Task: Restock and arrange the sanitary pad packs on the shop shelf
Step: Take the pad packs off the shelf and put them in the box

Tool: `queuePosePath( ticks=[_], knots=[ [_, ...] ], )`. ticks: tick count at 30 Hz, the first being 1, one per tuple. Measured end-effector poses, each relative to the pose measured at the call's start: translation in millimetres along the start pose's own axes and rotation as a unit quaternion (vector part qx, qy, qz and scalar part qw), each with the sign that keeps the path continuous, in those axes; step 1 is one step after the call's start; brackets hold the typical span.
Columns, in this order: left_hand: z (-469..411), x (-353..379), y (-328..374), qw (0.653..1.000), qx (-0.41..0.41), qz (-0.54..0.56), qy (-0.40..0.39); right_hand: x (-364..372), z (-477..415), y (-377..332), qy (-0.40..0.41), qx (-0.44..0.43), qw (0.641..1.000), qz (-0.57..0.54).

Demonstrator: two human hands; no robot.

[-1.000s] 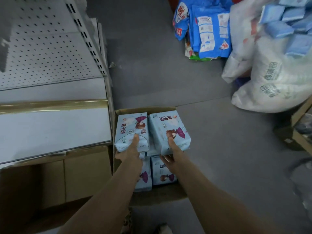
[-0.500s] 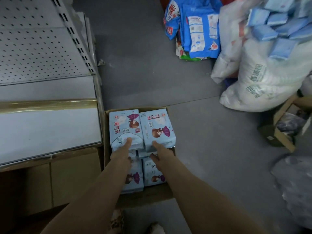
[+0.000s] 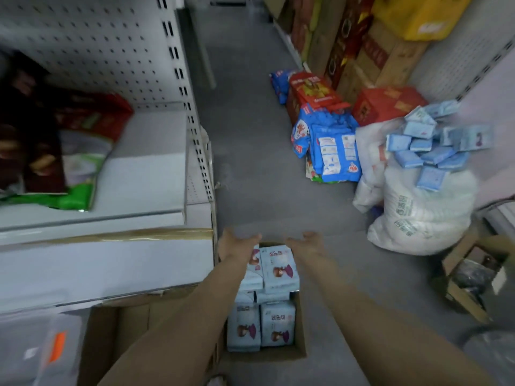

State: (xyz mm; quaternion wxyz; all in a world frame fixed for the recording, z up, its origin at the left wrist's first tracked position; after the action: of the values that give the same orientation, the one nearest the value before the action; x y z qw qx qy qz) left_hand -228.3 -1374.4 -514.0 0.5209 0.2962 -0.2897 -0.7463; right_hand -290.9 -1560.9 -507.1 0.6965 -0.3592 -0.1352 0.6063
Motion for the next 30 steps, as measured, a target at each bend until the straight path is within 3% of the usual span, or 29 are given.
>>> queuePosePath(
  ticks=[3, 7, 15, 21, 30],
  knots=[
    [51, -8, 76, 0.995, 0.067, -0.079, -0.004, -26, 64, -80, -0.005, -0.086, 0.99, 0.111],
    [125, -29, 174, 0.97, 0.188, -0.149, 0.033, -52, 151, -173, -0.005, -0.193, 0.947, 0.257],
    [278, -88, 327, 0.893, 0.371, -0.216, 0.132, -73, 313, -329, 0.069, -0.365, 0.857, 0.356],
    [358, -155, 371, 0.855, 0.409, -0.226, 0.225, -60, 382, -385, 0.078, -0.411, 0.821, 0.388],
    [407, -294, 371, 0.846, 0.401, -0.203, 0.288, 46, 447, -450, 0.078, -0.464, 0.767, 0.435]
  ],
)
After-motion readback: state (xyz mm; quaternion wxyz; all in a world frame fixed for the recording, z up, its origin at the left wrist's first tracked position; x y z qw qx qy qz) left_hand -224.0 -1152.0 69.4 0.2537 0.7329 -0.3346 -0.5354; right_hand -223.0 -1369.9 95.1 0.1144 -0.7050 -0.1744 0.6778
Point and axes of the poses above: each hand's wrist, its own z-axis away from the middle knuckle, its own x-axis out of the palm, y = z × x, the point moved 6 cm from there along -z, towards the middle knuckle, and after that the axes turned 12 degrees about -y, right-handed, at the moved point
